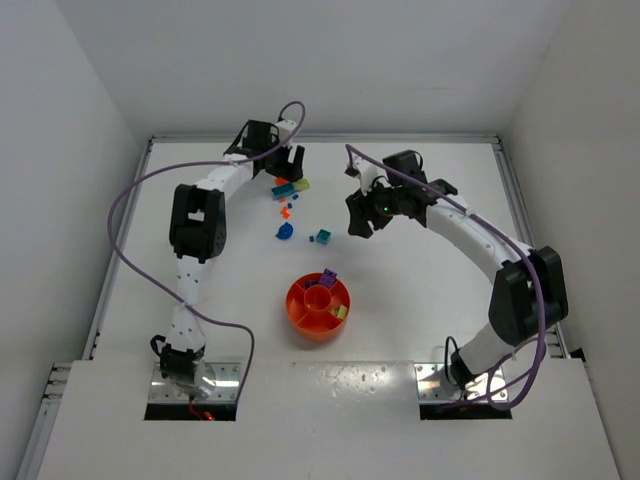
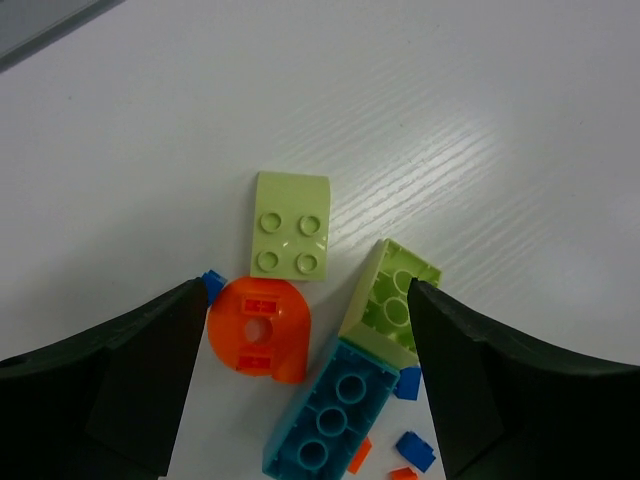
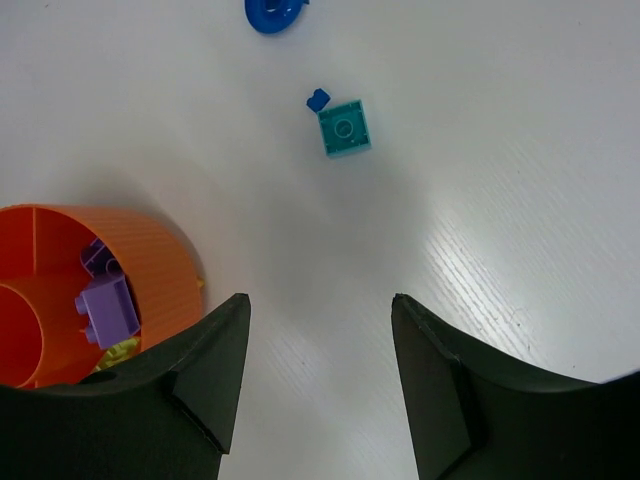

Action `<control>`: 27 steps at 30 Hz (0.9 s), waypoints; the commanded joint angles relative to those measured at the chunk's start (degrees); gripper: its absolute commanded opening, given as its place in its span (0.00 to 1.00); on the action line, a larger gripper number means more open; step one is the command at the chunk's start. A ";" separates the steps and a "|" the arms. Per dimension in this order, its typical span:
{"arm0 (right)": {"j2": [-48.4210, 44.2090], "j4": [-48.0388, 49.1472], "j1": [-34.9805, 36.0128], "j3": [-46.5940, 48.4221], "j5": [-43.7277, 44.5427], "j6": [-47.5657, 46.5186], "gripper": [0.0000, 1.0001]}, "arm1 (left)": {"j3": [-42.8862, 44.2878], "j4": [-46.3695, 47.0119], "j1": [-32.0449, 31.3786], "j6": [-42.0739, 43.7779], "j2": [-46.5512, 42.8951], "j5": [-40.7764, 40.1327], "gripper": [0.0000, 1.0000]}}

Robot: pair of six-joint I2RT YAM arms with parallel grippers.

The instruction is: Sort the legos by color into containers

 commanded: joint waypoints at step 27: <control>0.94 1.05 -2.13 2.56 -3.08 1.28 0.59 | 9.63 4.43 -2.98 5.15 9.27 -7.82 0.65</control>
